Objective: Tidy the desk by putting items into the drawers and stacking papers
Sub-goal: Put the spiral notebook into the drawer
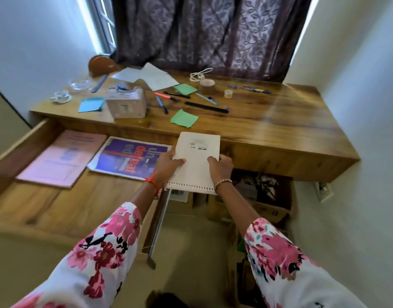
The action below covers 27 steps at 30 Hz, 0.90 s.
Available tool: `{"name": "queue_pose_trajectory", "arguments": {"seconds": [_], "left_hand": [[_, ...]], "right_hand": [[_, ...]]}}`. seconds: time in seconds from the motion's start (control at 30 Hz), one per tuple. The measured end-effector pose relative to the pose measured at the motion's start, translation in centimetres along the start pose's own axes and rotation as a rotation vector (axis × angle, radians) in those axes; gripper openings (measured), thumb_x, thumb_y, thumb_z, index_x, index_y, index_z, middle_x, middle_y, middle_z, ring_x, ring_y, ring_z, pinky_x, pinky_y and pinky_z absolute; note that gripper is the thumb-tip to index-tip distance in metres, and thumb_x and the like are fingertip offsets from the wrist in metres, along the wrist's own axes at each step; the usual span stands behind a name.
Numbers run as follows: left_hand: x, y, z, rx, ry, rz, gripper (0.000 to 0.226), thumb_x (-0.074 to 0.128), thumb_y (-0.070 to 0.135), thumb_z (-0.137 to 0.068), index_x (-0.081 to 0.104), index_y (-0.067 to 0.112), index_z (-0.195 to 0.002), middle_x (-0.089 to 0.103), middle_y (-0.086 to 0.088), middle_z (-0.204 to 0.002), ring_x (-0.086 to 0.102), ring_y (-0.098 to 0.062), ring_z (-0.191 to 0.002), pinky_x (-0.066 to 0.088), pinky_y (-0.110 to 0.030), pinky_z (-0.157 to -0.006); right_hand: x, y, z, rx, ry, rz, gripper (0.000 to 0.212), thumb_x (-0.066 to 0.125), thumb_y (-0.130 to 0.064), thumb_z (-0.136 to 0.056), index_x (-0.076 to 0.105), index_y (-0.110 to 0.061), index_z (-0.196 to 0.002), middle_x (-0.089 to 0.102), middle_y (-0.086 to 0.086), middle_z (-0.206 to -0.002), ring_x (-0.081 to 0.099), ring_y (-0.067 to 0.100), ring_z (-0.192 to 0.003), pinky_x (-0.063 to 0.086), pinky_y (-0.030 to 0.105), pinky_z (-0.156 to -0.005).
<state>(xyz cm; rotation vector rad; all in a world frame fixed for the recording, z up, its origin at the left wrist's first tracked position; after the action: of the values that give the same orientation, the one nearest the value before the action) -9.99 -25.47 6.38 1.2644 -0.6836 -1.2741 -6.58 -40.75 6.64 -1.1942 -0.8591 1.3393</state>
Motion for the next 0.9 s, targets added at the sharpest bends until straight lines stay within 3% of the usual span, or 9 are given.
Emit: {"name": "queue_pose_trajectory", "arguments": {"seconds": [0.1,0.2,0.27,0.33,0.47,0.57,0.6,0.77,0.9], "left_hand": [[-4.5,-2.1,1.4,0.037,0.02,0.015,0.033,0.058,0.007,-0.087,0.057,0.006,-0.12,0.063,-0.006,-0.109,0.063,-0.022,-0.092,0.051,-0.026,-0.072],[-8.6,-3.9,1.9,0.035,0.035,0.018,0.035,0.06,0.006,-0.085,0.057,0.004,-0.12,0.063,-0.008,-0.111,0.062,-0.022,-0.093,0.05,-0.027,-0.076],[-11.4,-5.4,1.9,-0.004,0.038,0.0,0.031,0.061,0.005,-0.085,0.06,0.003,-0.116,0.063,-0.008,-0.105,0.061,-0.019,-0.084,0.049,-0.017,-0.064],[-13.9,-6.7,1.9,-0.041,0.032,-0.013,0.023,0.063,0.006,-0.084,0.064,0.003,-0.106,0.063,-0.009,-0.098,0.06,-0.017,-0.073,0.047,-0.016,-0.051],[-19.0,-10.1,1.8,-0.102,-0.061,-0.089,0.023,0.065,0.009,-0.082,0.064,0.002,-0.104,0.065,-0.011,-0.098,0.061,-0.025,-0.084,0.047,-0.026,-0.058],[-21.3,-12.1,1.8,-0.121,-0.139,-0.113,0.023,0.064,0.004,-0.081,0.065,0.003,-0.104,0.065,-0.011,-0.097,0.06,-0.025,-0.086,0.048,-0.027,-0.057],[-21.8,-12.9,1.8,-0.133,-0.169,-0.131,0.022,0.063,0.002,-0.081,0.066,0.003,-0.103,0.065,-0.011,-0.097,0.06,-0.025,-0.085,0.048,-0.027,-0.057],[-22.0,-15.7,1.9,-0.162,-0.315,-0.206,0.024,0.062,-0.002,-0.08,0.065,-0.002,-0.104,0.066,-0.017,-0.101,0.059,-0.026,-0.086,0.047,-0.028,-0.06],[-21.0,-16.8,1.7,-0.206,-0.395,-0.2,0.028,0.062,-0.002,-0.081,0.062,-0.001,-0.108,0.064,-0.016,-0.106,0.058,-0.027,-0.094,0.051,-0.033,-0.074]], "right_hand": [[4.2,0.7,2.9,-0.013,-0.036,0.003,0.022,0.05,-0.001,-0.084,0.063,0.005,-0.101,0.067,0.015,-0.109,0.059,0.017,-0.078,0.037,0.006,-0.039],[8.0,1.4,5.2,-0.019,-0.041,0.026,0.024,0.046,0.001,-0.084,0.062,0.005,-0.102,0.066,0.016,-0.109,0.058,0.018,-0.077,0.034,0.002,-0.035],[10.7,1.9,6.5,-0.044,-0.04,0.057,0.026,0.046,0.0,-0.084,0.061,0.004,-0.105,0.065,0.015,-0.112,0.06,0.02,-0.081,0.036,0.006,-0.039],[13.0,2.4,7.7,-0.07,-0.026,0.078,0.028,0.046,-0.001,-0.084,0.061,0.002,-0.107,0.065,0.015,-0.113,0.063,0.024,-0.09,0.04,0.011,-0.048],[17.5,4.8,10.7,-0.058,-0.024,0.124,0.031,0.047,-0.006,-0.088,0.055,-0.008,-0.117,0.063,0.007,-0.117,0.065,0.023,-0.093,0.055,0.025,-0.063],[19.6,7.0,12.2,-0.018,-0.019,0.216,0.029,0.047,-0.01,-0.088,0.054,-0.013,-0.115,0.065,0.004,-0.109,0.062,0.015,-0.075,0.049,0.018,-0.05],[20.2,7.6,12.6,0.004,0.0,0.241,0.029,0.047,-0.007,-0.086,0.056,-0.012,-0.113,0.066,0.005,-0.105,0.061,0.015,-0.071,0.045,0.016,-0.047],[21.3,10.6,13.2,0.073,0.038,0.405,0.016,0.047,0.002,-0.081,0.058,-0.003,-0.091,0.067,0.018,-0.097,0.063,0.029,-0.077,0.052,0.032,-0.059],[21.0,11.8,12.9,0.144,0.042,0.523,0.017,0.044,0.005,-0.084,0.057,0.007,-0.095,0.061,0.022,-0.104,0.061,0.035,-0.088,0.055,0.042,-0.076]]}}
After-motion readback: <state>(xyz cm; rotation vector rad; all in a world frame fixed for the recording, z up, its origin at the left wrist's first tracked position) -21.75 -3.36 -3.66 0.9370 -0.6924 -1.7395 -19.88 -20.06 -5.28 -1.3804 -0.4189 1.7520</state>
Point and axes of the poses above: each hand's wrist, its own z-axis away from the middle knuckle, its own x-axis out of the palm, y = z × x, the point moved 3 cm from there along -z, towards the middle knuckle
